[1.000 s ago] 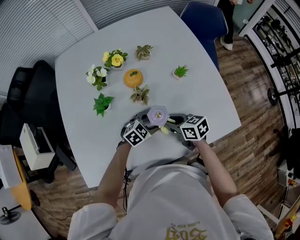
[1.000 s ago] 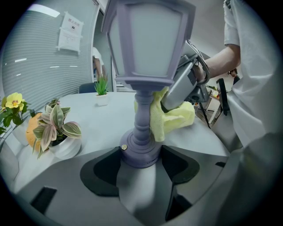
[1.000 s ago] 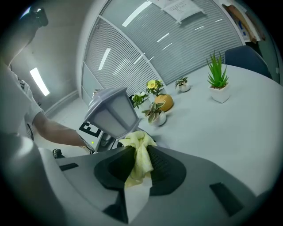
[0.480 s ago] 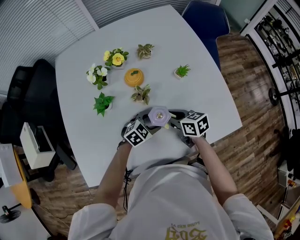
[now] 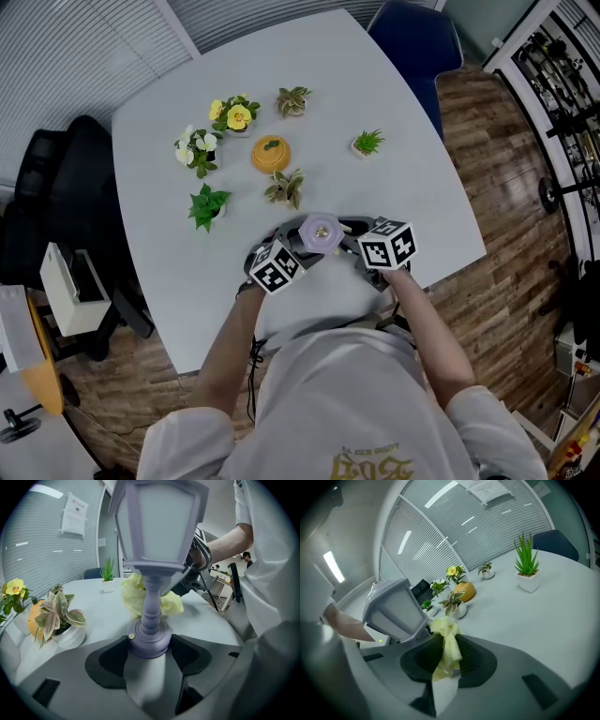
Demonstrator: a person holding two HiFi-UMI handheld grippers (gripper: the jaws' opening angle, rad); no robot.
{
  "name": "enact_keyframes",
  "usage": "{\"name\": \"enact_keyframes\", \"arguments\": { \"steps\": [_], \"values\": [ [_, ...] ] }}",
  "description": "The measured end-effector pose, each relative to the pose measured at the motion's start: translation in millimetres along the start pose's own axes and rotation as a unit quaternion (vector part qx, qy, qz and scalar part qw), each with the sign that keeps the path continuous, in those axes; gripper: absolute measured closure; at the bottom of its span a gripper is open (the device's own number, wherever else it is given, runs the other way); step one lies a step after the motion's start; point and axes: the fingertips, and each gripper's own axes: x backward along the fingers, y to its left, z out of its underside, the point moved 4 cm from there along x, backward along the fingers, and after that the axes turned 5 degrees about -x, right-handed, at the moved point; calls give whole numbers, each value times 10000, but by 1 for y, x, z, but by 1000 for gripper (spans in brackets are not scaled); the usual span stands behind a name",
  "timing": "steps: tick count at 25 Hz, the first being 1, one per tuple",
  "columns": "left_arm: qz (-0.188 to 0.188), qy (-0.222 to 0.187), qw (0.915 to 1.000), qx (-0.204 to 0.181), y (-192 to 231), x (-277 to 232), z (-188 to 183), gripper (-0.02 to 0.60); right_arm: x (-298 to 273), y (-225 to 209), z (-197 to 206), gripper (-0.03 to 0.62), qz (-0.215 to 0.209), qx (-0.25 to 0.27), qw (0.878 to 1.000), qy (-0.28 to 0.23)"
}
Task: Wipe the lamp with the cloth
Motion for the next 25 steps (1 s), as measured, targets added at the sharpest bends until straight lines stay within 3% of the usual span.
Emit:
{"name": "enact_keyframes", "arguments": {
  "steps": [13,25],
  "values": [
    [-3,1,10000,-9,1,-1,0,284,7,8,16,503,-127,-55,9998,120],
    [-3,11,10000,-15,0,0,1,283,7,18,31,503,-225,351,9975,573]
  ]
}}
